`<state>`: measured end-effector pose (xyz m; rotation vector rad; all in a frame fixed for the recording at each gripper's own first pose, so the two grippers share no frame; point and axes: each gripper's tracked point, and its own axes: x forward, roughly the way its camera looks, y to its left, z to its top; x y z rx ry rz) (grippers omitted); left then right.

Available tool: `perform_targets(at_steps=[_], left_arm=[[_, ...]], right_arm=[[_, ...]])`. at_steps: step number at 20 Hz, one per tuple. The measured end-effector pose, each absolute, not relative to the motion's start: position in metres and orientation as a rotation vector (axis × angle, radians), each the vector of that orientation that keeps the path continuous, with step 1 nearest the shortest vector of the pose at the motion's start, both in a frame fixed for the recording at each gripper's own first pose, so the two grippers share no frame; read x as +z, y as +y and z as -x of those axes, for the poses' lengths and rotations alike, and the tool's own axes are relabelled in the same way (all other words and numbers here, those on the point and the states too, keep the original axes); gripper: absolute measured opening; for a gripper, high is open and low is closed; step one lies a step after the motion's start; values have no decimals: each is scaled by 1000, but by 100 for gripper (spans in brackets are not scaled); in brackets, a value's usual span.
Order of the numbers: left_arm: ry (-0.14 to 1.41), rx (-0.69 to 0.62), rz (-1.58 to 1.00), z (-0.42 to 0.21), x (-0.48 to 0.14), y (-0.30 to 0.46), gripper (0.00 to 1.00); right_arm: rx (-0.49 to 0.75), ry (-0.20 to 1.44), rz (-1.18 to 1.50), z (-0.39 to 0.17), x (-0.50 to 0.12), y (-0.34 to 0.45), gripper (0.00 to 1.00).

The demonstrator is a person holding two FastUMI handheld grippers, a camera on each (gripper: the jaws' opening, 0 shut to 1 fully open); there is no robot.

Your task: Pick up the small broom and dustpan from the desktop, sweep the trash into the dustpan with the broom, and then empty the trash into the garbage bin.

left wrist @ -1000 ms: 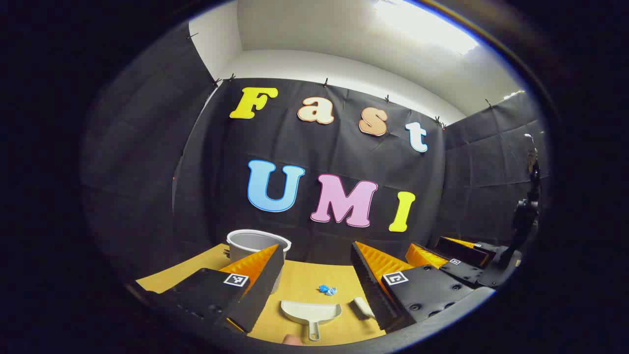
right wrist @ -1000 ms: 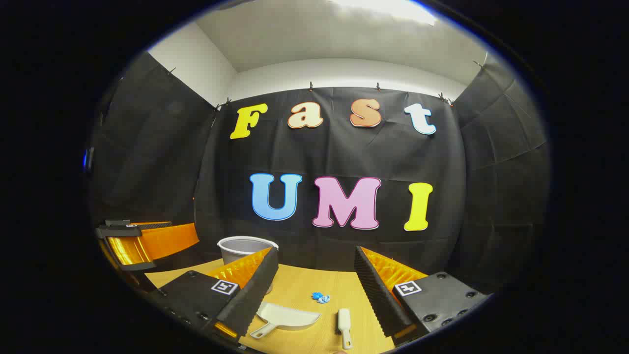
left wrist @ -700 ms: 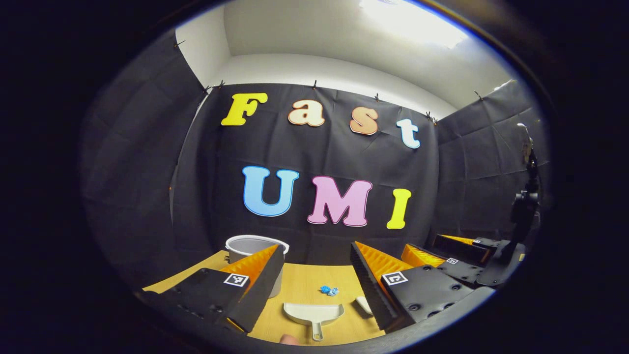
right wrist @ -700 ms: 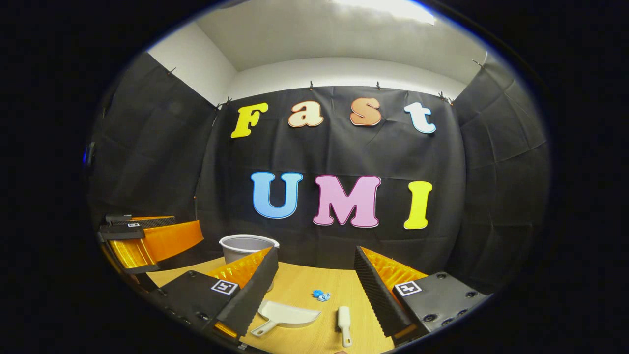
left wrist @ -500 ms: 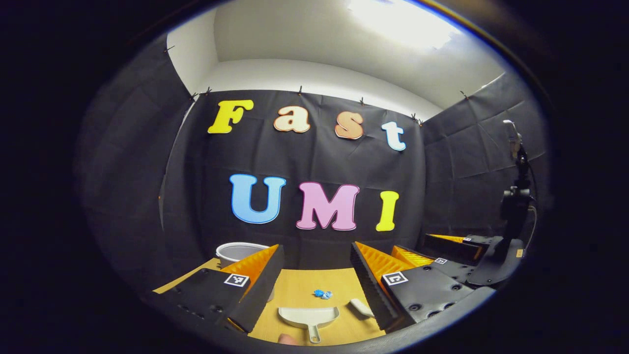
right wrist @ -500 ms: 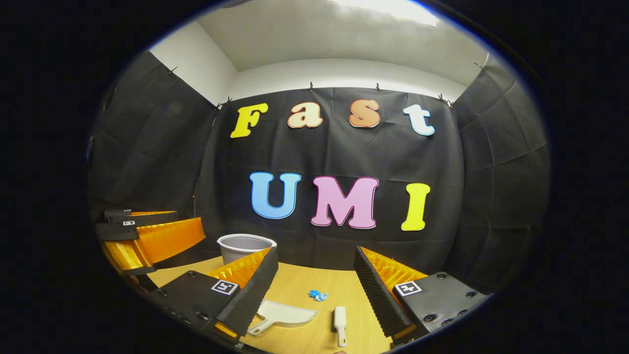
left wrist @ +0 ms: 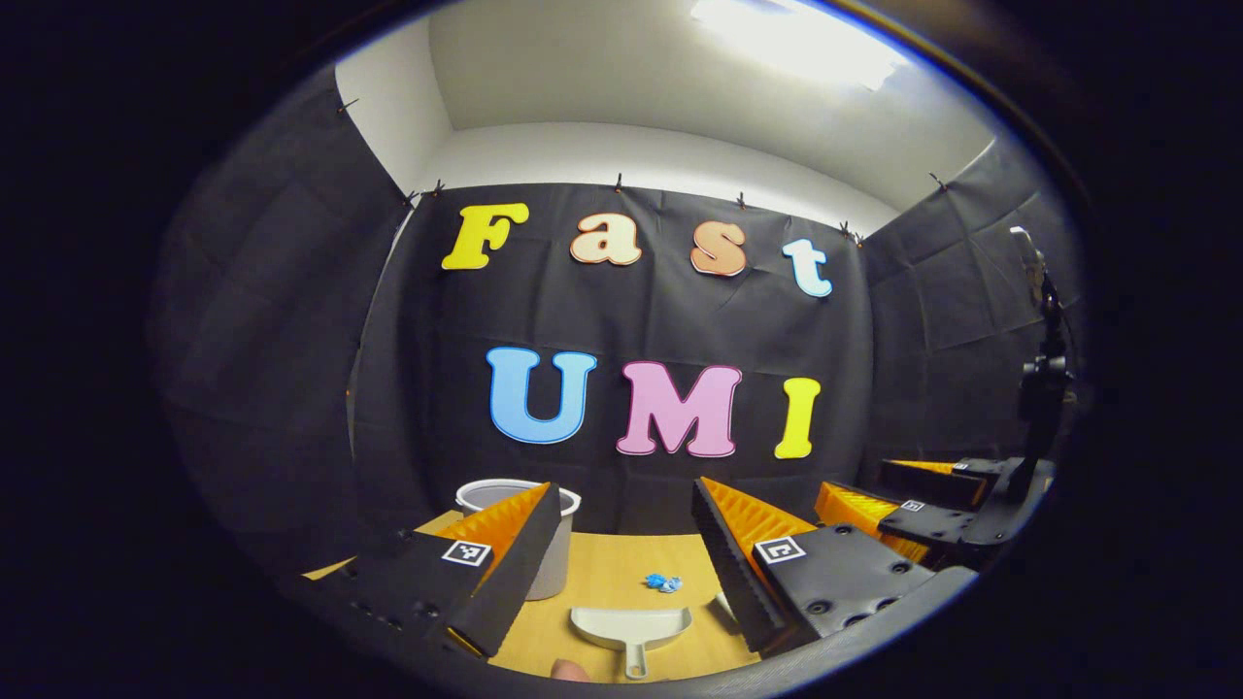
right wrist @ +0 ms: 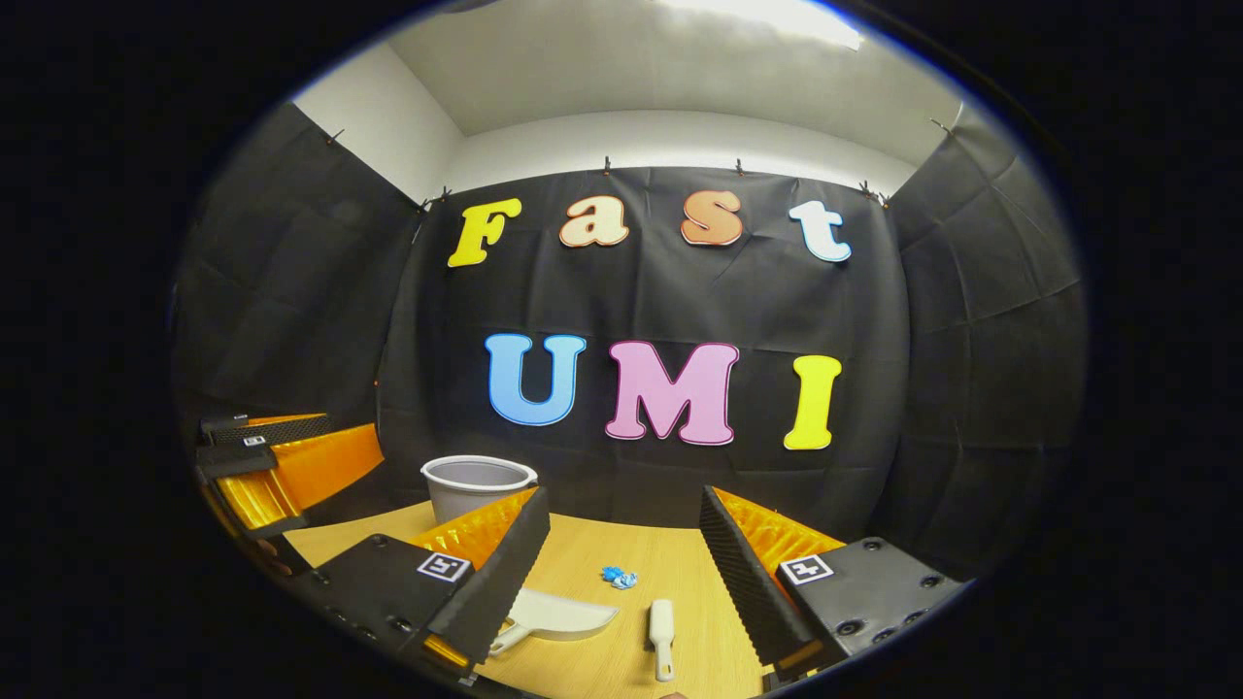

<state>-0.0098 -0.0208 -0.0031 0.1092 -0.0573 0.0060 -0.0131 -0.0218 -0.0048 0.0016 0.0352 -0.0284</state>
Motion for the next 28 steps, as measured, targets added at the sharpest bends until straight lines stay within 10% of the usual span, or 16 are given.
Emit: perform_targets(at_steps=[21, 28], left_arm=[[164, -10, -114, -77, -73, -55, 81], [474, 2, -60, -98, -160, -49, 81]], right_arm=[[-36, 136, -43, -48, -47, -82, 97], [-23, 163, -46, -77, -66, -101, 97]])
